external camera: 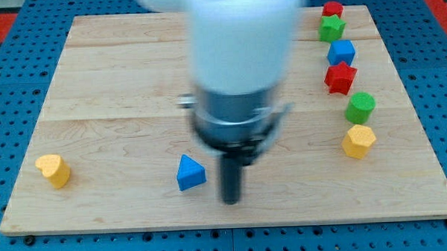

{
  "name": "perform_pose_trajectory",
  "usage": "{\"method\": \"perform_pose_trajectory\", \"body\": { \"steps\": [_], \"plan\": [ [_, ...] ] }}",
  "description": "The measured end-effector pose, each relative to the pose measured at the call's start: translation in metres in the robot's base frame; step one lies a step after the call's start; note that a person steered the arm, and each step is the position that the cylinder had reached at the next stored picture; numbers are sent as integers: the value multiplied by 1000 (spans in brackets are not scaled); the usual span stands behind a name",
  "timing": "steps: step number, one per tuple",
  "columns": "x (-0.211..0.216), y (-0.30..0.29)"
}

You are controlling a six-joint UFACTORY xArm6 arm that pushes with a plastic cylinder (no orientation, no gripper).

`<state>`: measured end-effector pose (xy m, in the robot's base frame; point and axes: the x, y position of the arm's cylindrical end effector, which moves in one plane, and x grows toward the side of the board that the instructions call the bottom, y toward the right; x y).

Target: Move the blue triangle to the left of the yellow hexagon

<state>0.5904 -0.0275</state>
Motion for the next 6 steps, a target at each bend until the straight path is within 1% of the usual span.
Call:
{"method": "perform_pose_trajectory", "body": {
  "steps": [1, 2, 4, 5, 6],
  "plan": [
    [27, -69],
    [-3, -99],
    [-33, -28],
    [-50, -26],
    [-60, 7]
  ]
}}
